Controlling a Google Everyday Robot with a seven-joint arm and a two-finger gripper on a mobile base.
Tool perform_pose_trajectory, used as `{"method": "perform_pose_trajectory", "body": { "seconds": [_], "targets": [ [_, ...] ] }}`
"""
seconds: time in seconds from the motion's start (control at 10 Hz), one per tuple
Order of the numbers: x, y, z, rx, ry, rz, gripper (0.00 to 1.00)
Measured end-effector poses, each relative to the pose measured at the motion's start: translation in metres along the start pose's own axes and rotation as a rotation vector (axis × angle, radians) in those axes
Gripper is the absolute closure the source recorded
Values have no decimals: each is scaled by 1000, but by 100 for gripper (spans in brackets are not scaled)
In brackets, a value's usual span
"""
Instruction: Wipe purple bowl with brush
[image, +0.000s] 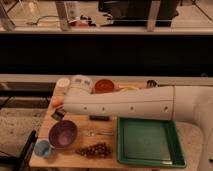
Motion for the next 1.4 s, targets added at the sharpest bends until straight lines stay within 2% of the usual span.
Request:
{"method": "perform_pose_trajectory", "body": {
  "seconds": [0.2,0.4,0.8,1.0,1.4],
  "targets": [
    [0,6,-5,5,-1,-19,100],
    [3,12,-19,2,-10,-9,100],
    [16,26,-43,-24,-1,0,100],
    [18,32,-43,-56,1,-13,100],
    [22,31,-25,-119,6,-24,100]
  ]
}}
